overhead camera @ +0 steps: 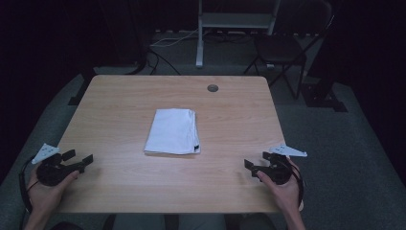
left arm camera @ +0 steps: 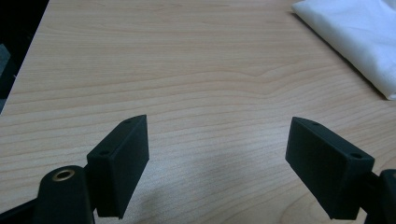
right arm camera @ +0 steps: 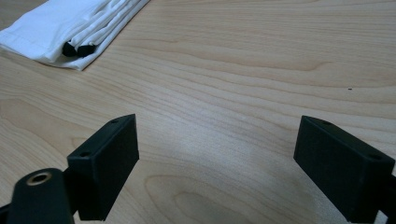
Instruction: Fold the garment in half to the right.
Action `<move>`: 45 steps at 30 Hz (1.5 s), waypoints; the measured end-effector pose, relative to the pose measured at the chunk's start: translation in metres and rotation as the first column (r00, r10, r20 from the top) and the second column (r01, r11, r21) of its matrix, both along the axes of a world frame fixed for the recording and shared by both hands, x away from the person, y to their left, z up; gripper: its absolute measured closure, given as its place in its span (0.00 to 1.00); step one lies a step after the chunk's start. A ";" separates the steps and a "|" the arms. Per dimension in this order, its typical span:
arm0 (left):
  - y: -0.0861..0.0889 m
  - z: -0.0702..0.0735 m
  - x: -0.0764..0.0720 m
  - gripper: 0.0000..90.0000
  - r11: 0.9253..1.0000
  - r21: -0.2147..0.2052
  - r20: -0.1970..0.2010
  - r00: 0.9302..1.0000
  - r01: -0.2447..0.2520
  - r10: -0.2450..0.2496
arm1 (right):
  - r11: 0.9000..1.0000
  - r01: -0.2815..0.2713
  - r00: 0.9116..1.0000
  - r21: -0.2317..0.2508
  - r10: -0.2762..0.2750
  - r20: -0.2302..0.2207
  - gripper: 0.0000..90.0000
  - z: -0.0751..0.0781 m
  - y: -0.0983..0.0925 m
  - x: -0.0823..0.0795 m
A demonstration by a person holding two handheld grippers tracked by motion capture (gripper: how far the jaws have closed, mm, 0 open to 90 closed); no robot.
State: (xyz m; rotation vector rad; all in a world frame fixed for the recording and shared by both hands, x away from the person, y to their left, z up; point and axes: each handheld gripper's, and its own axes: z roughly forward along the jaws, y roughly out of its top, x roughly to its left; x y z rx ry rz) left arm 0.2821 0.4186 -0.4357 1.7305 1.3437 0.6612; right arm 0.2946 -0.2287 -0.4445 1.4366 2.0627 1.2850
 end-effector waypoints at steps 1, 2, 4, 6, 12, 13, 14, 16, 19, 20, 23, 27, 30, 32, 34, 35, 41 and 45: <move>0.000 0.000 0.000 0.23 1.000 0.000 -0.001 1.000 0.000 0.000 | 1.000 0.000 1.000 0.000 0.000 0.000 0.15 0.000 0.000 0.000; 0.000 -0.001 0.000 0.24 1.000 0.000 -0.001 1.000 0.000 0.000 | 1.000 -0.002 1.000 0.000 0.002 0.001 0.15 0.000 0.000 0.000; 0.000 -0.001 0.000 0.23 1.000 0.004 -0.005 1.000 0.000 0.000 | 1.000 -0.002 1.000 0.000 0.002 0.000 0.15 0.000 0.000 0.000; 0.000 -0.002 0.001 0.23 1.000 -0.001 -0.009 1.000 -0.002 0.002 | 1.000 -0.003 1.000 -0.001 0.003 0.000 0.15 0.000 0.000 0.000; 0.000 -0.002 0.001 0.24 1.000 0.003 -0.011 1.000 -0.002 0.002 | 1.000 -0.003 1.000 -0.001 0.003 -0.001 0.15 0.000 0.000 0.000; 0.000 -0.002 0.001 0.23 1.000 0.003 -0.011 1.000 -0.003 0.003 | 1.000 -0.003 1.000 -0.001 0.003 -0.001 0.15 0.000 0.000 0.000; 0.000 -0.002 0.001 0.24 1.000 0.003 -0.010 1.000 -0.003 0.003 | 1.000 -0.003 1.000 0.000 0.003 -0.001 0.15 0.000 0.000 0.000; 0.000 -0.002 0.001 0.24 1.000 0.002 -0.010 1.000 -0.003 0.003 | 1.000 -0.003 1.000 0.001 0.003 -0.002 0.15 0.000 0.000 0.001; 0.000 -0.002 0.001 0.23 1.000 0.001 -0.011 1.000 -0.004 0.004 | 1.000 -0.001 1.000 0.003 0.001 -0.005 0.15 0.000 -0.001 0.001; 0.000 -0.002 0.001 0.23 1.000 0.003 -0.011 1.000 -0.003 0.003 | 1.000 -0.001 1.000 0.004 0.001 -0.005 0.15 0.000 -0.001 0.001; 0.000 -0.002 0.001 0.23 1.000 0.002 -0.012 1.000 -0.003 0.003 | 1.000 -0.001 1.000 0.005 0.001 -0.004 0.15 0.000 -0.001 0.001; 0.000 -0.002 0.001 0.23 1.000 0.005 -0.014 1.000 -0.003 0.003 | 1.000 -0.001 1.000 0.004 0.001 -0.006 0.15 0.000 -0.001 0.001; 0.000 -0.002 0.001 0.23 1.000 0.004 -0.014 1.000 -0.002 0.002 | 1.000 -0.003 1.000 0.004 0.003 -0.005 0.15 0.000 -0.001 0.001; 0.000 -0.002 0.001 0.23 1.000 0.006 -0.013 1.000 -0.002 0.002 | 1.000 -0.002 1.000 0.004 0.003 -0.006 0.15 0.000 -0.001 0.001; 0.000 -0.002 0.001 0.24 1.000 0.006 -0.013 1.000 -0.002 0.002 | 1.000 -0.002 1.000 0.006 0.002 -0.005 0.15 0.000 -0.001 0.001; 0.000 -0.002 0.001 0.23 1.000 0.006 -0.012 1.000 -0.002 0.002 | 1.000 -0.002 1.000 0.006 0.002 -0.006 0.15 0.000 -0.001 0.001; 0.000 -0.002 0.001 0.23 1.000 0.005 -0.009 1.000 -0.004 0.004 | 1.000 -0.004 1.000 0.007 0.004 -0.006 0.15 0.000 0.000 0.001; 0.000 -0.002 0.001 0.24 1.000 0.004 -0.007 1.000 -0.004 0.004 | 1.000 -0.005 1.000 0.008 0.005 -0.005 0.15 0.000 0.000 0.001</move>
